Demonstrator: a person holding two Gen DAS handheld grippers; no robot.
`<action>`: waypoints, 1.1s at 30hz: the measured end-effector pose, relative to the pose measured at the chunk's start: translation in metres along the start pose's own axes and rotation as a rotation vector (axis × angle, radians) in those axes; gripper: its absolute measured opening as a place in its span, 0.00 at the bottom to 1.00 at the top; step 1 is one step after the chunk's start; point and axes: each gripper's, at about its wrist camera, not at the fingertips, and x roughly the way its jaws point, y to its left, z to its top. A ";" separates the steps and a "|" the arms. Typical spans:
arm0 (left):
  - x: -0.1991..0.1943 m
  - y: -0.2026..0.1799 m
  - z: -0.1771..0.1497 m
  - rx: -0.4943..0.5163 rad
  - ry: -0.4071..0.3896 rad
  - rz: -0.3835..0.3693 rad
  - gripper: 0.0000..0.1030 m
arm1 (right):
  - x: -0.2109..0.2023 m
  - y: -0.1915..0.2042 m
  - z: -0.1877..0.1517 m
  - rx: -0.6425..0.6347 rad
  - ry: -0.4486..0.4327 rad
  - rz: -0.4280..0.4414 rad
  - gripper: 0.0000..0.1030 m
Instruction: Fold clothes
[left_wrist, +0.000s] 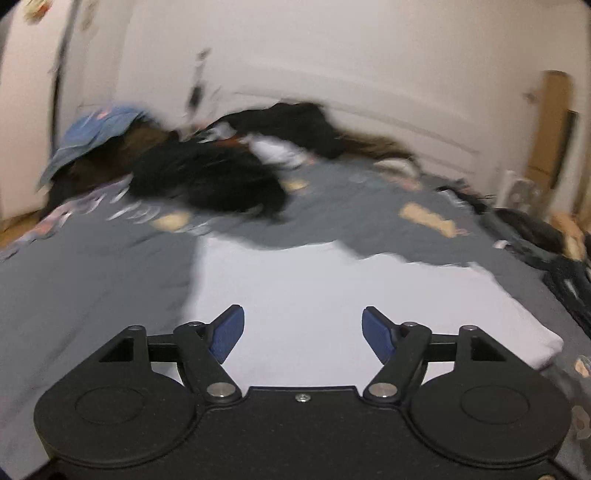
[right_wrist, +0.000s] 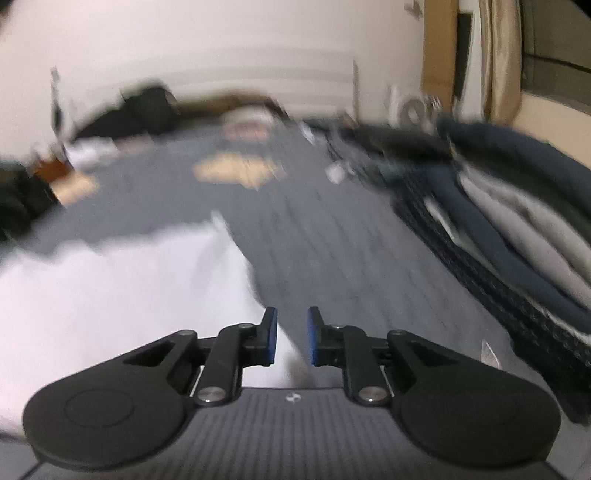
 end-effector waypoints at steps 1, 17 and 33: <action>0.014 -0.011 -0.006 -0.028 0.029 -0.038 0.67 | 0.000 0.010 -0.004 0.015 0.009 0.082 0.26; 0.030 0.054 -0.021 -0.049 0.188 0.142 0.49 | 0.036 0.041 -0.050 -0.081 0.203 0.273 0.00; 0.071 -0.090 -0.106 1.363 0.151 0.048 0.65 | -0.008 0.063 -0.051 -0.428 0.121 0.442 0.53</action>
